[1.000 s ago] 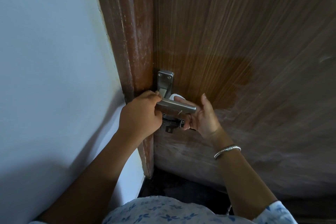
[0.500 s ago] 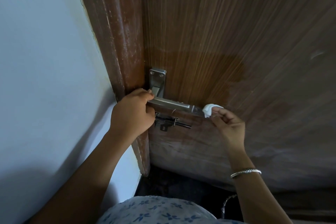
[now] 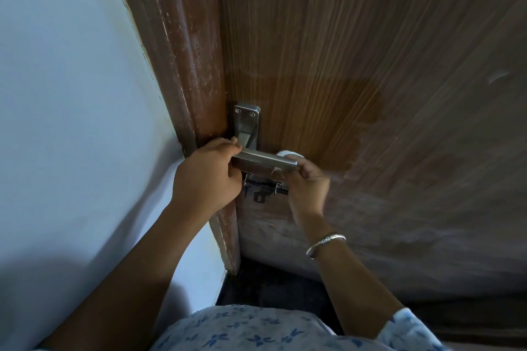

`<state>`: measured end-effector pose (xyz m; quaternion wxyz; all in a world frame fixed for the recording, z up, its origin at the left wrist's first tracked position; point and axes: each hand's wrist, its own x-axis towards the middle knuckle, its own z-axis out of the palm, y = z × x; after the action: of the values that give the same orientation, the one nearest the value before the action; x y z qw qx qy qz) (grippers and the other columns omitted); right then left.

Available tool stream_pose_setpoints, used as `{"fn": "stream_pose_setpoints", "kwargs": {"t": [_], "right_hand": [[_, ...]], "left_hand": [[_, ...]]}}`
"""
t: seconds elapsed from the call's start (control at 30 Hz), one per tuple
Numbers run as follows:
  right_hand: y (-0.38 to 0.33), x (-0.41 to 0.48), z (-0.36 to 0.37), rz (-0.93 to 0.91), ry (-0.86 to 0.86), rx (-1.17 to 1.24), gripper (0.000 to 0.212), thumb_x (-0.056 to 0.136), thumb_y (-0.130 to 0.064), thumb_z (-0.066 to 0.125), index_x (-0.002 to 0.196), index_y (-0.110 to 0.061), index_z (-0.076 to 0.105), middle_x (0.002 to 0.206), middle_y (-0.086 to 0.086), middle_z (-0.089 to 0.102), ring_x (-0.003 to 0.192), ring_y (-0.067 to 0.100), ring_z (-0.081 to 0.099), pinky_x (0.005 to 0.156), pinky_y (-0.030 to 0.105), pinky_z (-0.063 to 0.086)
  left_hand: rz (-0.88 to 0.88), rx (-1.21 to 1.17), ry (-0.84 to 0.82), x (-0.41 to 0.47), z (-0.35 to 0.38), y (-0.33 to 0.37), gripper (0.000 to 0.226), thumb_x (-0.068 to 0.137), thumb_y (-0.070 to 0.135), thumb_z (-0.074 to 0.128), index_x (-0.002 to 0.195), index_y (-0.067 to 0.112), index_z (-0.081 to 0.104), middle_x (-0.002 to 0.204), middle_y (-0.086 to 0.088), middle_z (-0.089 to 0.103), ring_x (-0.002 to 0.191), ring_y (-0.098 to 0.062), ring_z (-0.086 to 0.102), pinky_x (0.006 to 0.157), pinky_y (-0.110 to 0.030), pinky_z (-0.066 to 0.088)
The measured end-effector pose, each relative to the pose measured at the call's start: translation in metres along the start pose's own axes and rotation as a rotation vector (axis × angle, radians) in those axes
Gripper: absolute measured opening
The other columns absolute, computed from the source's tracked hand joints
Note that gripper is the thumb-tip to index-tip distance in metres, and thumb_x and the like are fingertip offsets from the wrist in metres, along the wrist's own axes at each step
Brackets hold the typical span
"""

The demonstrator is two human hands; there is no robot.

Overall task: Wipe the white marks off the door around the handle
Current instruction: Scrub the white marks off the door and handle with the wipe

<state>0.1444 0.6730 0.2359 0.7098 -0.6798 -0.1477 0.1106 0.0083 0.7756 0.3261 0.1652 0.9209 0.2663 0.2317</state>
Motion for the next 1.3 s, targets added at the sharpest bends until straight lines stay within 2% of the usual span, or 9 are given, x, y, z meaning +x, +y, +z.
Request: {"fn": "stream_pose_setpoints", "kwargs": {"t": [0.2,0.33,0.43,0.5,0.6,0.73,0.93,1.13,1.3], "right_hand": [[-0.007,-0.001,0.025,-0.107,-0.238,-0.092,0.028,0.085,0.002,0.062,0.11,-0.009,0.069,0.108,0.007,0.07,0.103,0.016,0.064,0.09,0.038,0.053],[-0.005,-0.004,0.019,-0.124,-0.266,-0.151,0.027,0.086,0.0,0.061,0.111,-0.009,0.068,0.092,0.003,0.071,0.084,0.007,0.067,0.073,0.023,0.054],[-0.001,-0.006,0.011,-0.101,-0.17,-0.139,0.027,0.083,0.004,0.061,0.104,-0.011,0.071,0.077,-0.003,0.07,0.064,0.0,0.062,0.058,0.019,0.05],[0.001,-0.006,-0.004,-0.068,-0.054,-0.069,0.033,0.082,0.006,0.063,0.096,-0.022,0.074,0.081,-0.001,0.073,0.07,0.008,0.065,0.062,0.024,0.055],[0.0,-0.005,-0.037,-0.056,0.115,-0.038,0.041,0.081,0.003,0.067,0.081,-0.037,0.074,0.084,-0.017,0.073,0.079,0.001,0.068,0.069,0.013,0.051],[-0.001,-0.007,-0.074,-0.068,0.233,-0.09,0.04,0.08,0.004,0.066,0.08,-0.035,0.072,0.078,-0.025,0.071,0.072,-0.01,0.063,0.063,0.004,0.046],[0.003,-0.008,-0.063,-0.041,0.331,-0.003,0.043,0.081,0.007,0.062,0.075,-0.034,0.073,0.075,-0.016,0.072,0.067,0.006,0.066,0.065,0.018,0.054],[0.008,-0.009,-0.02,-0.03,0.06,-0.098,0.029,0.086,0.002,0.06,0.089,-0.023,0.073,0.086,0.004,0.073,0.074,0.017,0.068,0.068,0.027,0.056],[0.0,-0.01,0.02,-0.053,-0.281,-0.343,0.021,0.088,-0.005,0.061,0.07,-0.012,0.066,0.06,0.002,0.065,0.046,-0.001,0.055,0.044,0.013,0.043]], "left_hand": [[0.005,-0.004,0.004,-0.001,0.0,-0.002,0.037,0.077,0.011,0.07,0.114,0.01,0.066,0.118,-0.006,0.066,0.086,-0.03,0.067,0.07,-0.025,0.044],[0.01,-0.025,0.016,0.0,0.0,-0.004,0.036,0.076,0.009,0.07,0.112,0.01,0.067,0.115,-0.006,0.068,0.084,-0.03,0.067,0.07,-0.025,0.045],[0.015,-0.044,0.021,0.0,0.0,-0.005,0.036,0.076,0.007,0.068,0.112,0.011,0.067,0.117,-0.005,0.067,0.084,-0.029,0.067,0.071,-0.03,0.05],[0.02,-0.049,0.029,-0.001,-0.001,-0.006,0.036,0.076,0.007,0.068,0.112,0.011,0.067,0.117,-0.005,0.067,0.088,-0.028,0.068,0.074,-0.034,0.053],[0.018,-0.065,0.039,0.0,0.0,-0.006,0.035,0.077,0.007,0.068,0.111,0.011,0.068,0.116,-0.005,0.068,0.092,-0.028,0.067,0.076,-0.036,0.054],[0.014,-0.072,0.058,0.002,0.001,-0.005,0.031,0.077,0.007,0.068,0.108,0.009,0.069,0.113,-0.006,0.069,0.087,-0.028,0.068,0.073,-0.034,0.053],[0.021,-0.062,0.06,0.0,0.002,-0.003,0.031,0.076,0.007,0.07,0.107,0.007,0.069,0.11,-0.009,0.07,0.077,-0.03,0.067,0.069,-0.028,0.048],[0.057,-0.053,0.034,-0.002,0.003,-0.005,0.036,0.074,0.005,0.07,0.11,0.005,0.067,0.117,-0.01,0.066,0.073,-0.033,0.067,0.069,-0.025,0.046],[0.086,-0.065,0.03,-0.006,0.0,-0.006,0.04,0.072,0.0,0.07,0.111,0.004,0.066,0.119,-0.009,0.066,0.066,-0.034,0.065,0.066,-0.021,0.043]]}}
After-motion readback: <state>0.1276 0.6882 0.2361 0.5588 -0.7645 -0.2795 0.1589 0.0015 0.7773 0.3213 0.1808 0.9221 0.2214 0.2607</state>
